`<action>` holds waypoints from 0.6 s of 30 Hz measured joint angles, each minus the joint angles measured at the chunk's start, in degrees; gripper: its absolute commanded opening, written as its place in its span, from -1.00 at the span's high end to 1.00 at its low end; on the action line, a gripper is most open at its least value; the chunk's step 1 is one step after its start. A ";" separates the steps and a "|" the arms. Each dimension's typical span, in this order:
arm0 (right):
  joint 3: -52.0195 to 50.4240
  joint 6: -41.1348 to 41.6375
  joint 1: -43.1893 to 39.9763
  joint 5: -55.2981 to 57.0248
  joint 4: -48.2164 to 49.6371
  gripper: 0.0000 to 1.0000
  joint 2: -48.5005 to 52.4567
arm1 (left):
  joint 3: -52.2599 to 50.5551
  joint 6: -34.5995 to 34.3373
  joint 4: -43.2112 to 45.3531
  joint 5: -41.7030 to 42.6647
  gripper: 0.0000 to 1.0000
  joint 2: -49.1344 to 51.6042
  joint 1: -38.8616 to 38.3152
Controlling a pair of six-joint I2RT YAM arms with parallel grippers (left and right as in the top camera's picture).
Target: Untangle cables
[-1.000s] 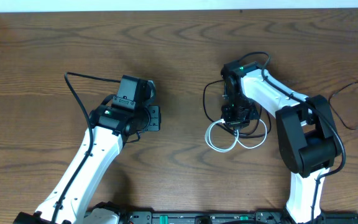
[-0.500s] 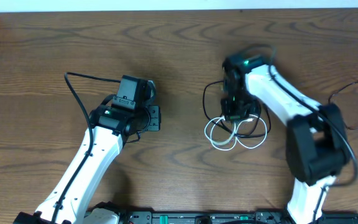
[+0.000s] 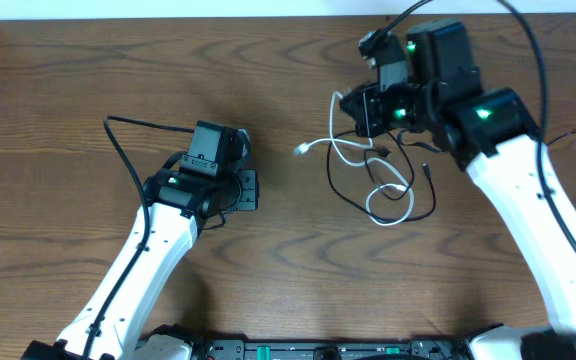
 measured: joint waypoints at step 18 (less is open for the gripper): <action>0.02 -0.07 -0.04 0.04 25.35 0.98 -12.52 | 0.00 0.00 0.00 0.00 0.21 0.00 0.00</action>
